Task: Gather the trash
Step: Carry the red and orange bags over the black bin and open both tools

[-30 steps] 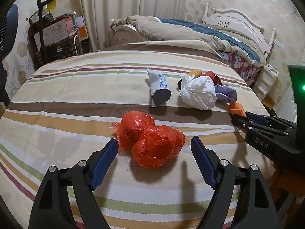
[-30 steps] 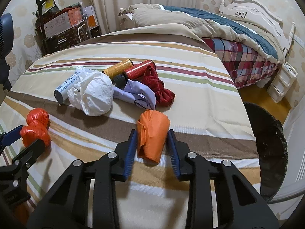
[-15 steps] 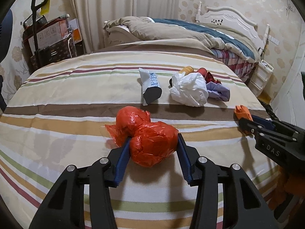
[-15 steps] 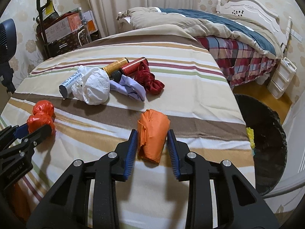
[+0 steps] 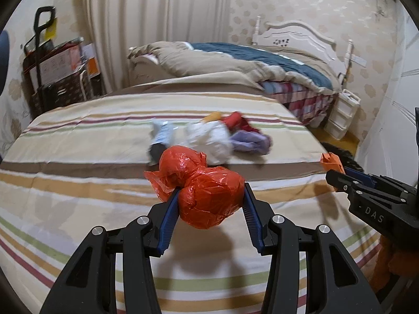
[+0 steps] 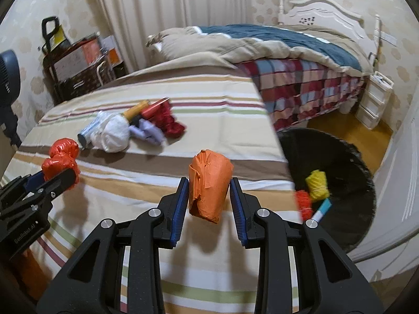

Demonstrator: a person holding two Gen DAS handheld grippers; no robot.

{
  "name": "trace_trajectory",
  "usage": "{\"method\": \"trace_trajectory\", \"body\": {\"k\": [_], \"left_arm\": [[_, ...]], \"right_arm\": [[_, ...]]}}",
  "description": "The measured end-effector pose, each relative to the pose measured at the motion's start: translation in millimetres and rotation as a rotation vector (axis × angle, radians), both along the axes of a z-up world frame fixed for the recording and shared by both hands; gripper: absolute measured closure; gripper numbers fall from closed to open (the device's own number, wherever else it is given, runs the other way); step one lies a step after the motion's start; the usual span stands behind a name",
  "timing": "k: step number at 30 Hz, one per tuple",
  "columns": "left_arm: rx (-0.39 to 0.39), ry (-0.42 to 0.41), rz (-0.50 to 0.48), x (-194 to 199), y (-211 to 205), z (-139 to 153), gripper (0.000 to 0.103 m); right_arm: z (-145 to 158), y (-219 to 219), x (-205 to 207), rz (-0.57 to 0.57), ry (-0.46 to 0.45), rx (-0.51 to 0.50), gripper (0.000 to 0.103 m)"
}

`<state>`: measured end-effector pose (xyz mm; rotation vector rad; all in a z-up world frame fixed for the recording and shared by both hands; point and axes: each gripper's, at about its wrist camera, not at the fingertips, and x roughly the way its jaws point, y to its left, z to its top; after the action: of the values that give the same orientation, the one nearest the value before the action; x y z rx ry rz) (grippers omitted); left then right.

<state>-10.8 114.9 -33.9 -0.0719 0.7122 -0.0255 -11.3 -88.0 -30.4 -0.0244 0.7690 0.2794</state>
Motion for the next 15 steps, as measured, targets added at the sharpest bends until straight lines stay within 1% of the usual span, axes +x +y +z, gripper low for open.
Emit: {"method": "trace_trajectory", "body": {"k": [9, 15], "left_arm": [[-0.005, -0.03, -0.116, 24, -61, 11, 0.056], [-0.018, -0.032, -0.184, 45, -98, 14, 0.056]], "right_arm": [[13, -56, 7, -0.114, -0.046, 0.005, 0.072], [16, -91, 17, -0.187, -0.066, -0.003, 0.072]]}}
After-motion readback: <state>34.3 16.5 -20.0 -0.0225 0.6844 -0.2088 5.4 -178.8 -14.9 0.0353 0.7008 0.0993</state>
